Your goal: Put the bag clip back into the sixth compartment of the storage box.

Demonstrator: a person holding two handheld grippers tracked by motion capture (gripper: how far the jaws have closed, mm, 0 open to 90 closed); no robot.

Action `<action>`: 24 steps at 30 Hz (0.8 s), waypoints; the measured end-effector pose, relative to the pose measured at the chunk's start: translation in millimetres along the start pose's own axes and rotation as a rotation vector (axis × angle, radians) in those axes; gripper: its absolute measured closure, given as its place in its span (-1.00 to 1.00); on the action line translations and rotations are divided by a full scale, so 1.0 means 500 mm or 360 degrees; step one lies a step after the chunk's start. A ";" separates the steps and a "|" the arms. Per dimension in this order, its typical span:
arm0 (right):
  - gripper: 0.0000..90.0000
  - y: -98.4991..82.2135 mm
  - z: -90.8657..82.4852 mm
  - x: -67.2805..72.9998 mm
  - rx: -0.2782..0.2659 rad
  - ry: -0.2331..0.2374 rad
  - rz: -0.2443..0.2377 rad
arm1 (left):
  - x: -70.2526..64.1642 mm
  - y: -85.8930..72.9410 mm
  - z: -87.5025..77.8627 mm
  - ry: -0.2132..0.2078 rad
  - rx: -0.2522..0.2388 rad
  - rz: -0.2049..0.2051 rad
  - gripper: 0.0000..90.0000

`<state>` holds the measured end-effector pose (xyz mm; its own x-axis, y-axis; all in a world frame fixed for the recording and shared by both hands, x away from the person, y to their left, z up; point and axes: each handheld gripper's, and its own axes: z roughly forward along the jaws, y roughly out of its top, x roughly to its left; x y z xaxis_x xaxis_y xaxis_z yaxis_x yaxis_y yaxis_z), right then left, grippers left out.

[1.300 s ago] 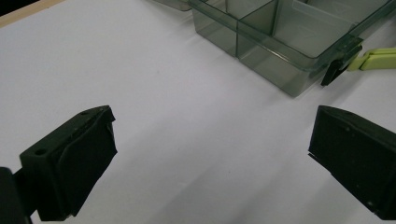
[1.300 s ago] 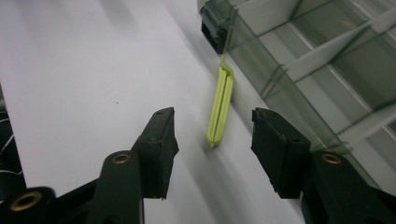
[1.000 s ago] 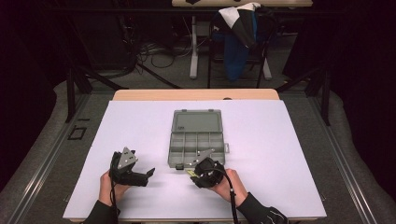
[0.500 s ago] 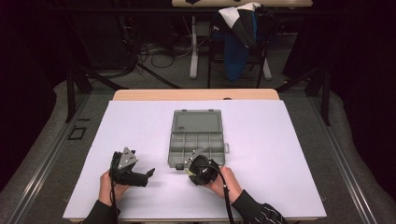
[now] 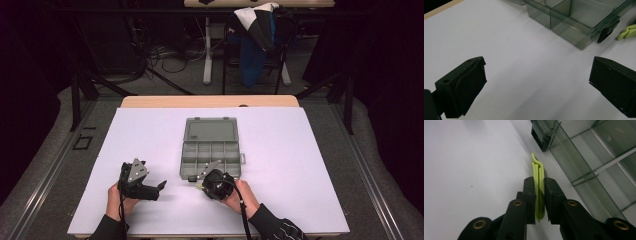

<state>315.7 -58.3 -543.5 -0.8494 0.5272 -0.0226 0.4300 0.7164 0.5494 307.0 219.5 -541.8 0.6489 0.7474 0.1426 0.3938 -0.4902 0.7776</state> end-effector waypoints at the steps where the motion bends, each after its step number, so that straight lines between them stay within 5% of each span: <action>1: 0.78 0.000 -0.001 0.000 -0.0001 0.0002 0.0000 | 0.000 0.000 0.001 -0.0001 -0.0002 -0.0005 -0.99; 9: 0.78 -0.003 -0.016 0.004 -0.0029 0.0019 -0.0024 | 0.000 -0.003 0.004 0.0019 -0.0017 0.0001 -1.00; 13: 0.79 -0.004 -0.026 0.001 -0.0063 0.0031 -0.0032 | 0.008 -0.001 0.003 -0.0051 -0.0075 -0.0073 -1.00; 15: 0.79 -0.003 -0.032 -0.001 -0.0083 0.0032 -0.0017 | 0.008 0.003 0.004 0.0002 -0.0076 -0.0048 -1.00; 24: 0.79 -0.002 -0.052 0.011 -0.0126 0.0027 -0.0061 | 0.003 0.001 -0.004 0.0030 -0.0087 -0.0023 -1.00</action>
<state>302.4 -68.2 -522.5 -0.8700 0.4921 -0.0312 0.3723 0.6971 0.6127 307.0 221.2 -539.9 0.6310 0.7626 0.1421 0.3664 -0.4544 0.8119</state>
